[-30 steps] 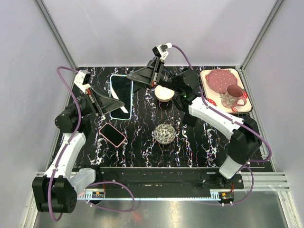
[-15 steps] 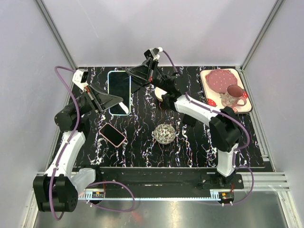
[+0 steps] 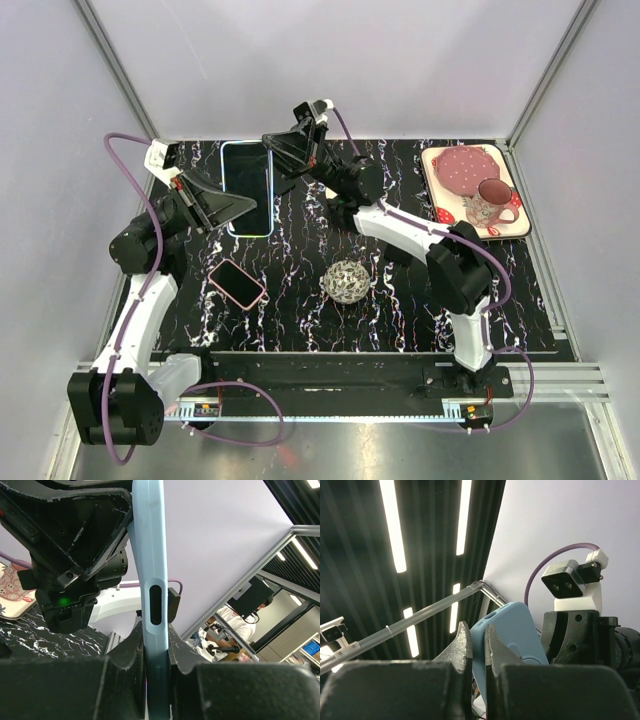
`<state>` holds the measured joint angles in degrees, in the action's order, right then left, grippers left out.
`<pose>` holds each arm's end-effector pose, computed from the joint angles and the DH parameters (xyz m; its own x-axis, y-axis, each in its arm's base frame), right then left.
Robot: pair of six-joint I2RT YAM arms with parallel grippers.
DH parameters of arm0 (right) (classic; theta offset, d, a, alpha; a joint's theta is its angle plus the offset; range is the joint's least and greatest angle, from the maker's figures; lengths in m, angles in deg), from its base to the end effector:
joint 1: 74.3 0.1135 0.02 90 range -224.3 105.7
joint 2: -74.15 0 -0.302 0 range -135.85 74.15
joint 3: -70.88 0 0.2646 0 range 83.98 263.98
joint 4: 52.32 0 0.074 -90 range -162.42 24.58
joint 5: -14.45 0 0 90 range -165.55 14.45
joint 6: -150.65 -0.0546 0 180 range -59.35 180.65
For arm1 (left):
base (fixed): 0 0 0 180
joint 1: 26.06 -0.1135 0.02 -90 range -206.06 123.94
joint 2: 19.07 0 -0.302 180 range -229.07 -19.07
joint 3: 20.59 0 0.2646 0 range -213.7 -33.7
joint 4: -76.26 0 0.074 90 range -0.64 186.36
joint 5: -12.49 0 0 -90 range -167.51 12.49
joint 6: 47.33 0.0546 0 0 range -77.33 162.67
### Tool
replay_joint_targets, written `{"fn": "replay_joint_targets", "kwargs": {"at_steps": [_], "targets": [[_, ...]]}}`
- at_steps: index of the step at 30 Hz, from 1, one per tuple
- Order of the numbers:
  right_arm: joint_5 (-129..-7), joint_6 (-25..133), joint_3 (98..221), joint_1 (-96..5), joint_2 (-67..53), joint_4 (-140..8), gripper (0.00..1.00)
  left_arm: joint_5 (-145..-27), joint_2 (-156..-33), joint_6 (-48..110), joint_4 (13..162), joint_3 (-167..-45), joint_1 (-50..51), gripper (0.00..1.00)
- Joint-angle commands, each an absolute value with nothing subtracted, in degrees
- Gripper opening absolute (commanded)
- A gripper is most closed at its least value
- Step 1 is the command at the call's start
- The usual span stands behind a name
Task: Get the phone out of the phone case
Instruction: Remove the phone case from the phone.
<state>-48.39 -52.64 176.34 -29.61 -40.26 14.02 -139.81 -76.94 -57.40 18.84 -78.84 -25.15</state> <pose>0.3182 0.3498 0.4506 -0.9722 0.1879 -0.1401 -0.2335 -0.7258 0.6470 0.1761 -0.0511 0.4551 -0.6197 -0.4479 -0.6445 0.7493 -0.0932 -0.6557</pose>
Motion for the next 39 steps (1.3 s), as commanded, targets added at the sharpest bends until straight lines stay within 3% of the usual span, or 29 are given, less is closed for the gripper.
{"fn": "replay_joint_targets", "kwargs": {"at_steps": [1,14,17,24,31,35,39], "targets": [[-49.45,-66.52,179.08,-26.84,-43.44,24.05,0.0,-139.3,-75.67,-57.44,-5.73,-84.05,-23.51,0.0],[-45.07,-56.01,167.32,-26.92,-42.48,13.79,0.0,-138.95,-75.5,-58.58,-6.17,-92.4,-23.42,0.0],[-41.99,-48.03,163.8,-26.93,-39.59,4.31,0.0,-139.2,-76.03,-58.84,-6.09,-94.69,-23.51,0.0],[-43.29,-23.74,159.74,-27.01,-29.48,-33.81,0.0,-138.95,-76.91,-59.28,-6.09,-97.15,-23.42,0.0],[-42.24,-13.63,160.62,-27.01,-28.77,-44.67,0.0,-139.29,-77.08,-59.19,-6.09,-96.54,-23.42,0.0],[-41.19,-6.96,161.67,-27.01,-27.89,-49.5,0.18,-139.21,-77.26,-59.19,-6.0,-95.57,-23.42,0.0],[-38.91,-1.84,161.15,-26.92,-26.14,-53.38,0.23,-139.47,-78.4,-57.97,-5.3,-94.7,-23.42,0.0]]}}
